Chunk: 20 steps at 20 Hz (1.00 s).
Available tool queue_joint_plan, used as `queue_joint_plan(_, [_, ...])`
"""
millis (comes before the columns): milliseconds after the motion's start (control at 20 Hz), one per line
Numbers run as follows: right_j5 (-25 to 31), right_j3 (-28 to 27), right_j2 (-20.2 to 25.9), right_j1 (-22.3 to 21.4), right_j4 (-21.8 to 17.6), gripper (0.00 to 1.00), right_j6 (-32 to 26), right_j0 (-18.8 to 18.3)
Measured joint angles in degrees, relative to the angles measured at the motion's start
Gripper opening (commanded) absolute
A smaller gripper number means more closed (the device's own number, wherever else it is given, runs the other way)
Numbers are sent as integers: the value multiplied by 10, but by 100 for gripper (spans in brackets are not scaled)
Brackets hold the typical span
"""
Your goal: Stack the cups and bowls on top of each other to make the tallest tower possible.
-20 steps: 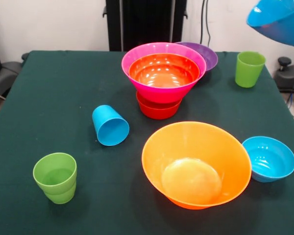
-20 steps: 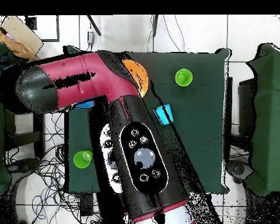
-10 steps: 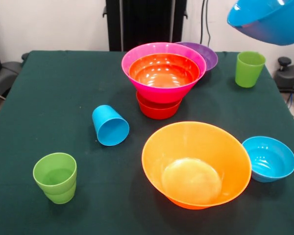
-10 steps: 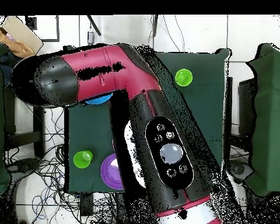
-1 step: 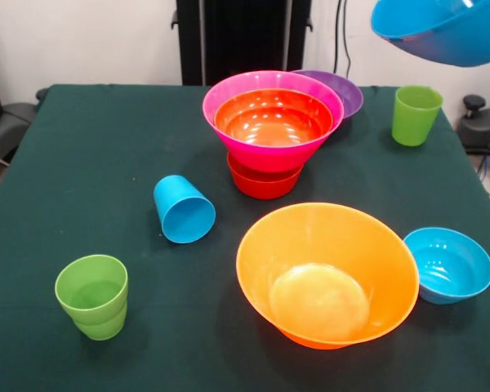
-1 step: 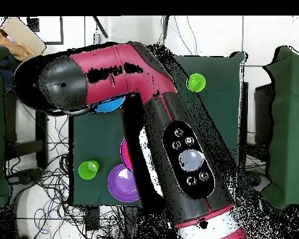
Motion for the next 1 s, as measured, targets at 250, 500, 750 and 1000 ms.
queue_joint_plan(250, [34,0,9,0,-39,0,-40,-14])
queue_joint_plan(500, [53,0,23,1,-62,0,-83,-42])
queue_joint_plan(750, [58,0,31,8,-66,0,-116,-75])
queue_joint_plan(1000, [67,0,35,20,-67,0,-137,-105])
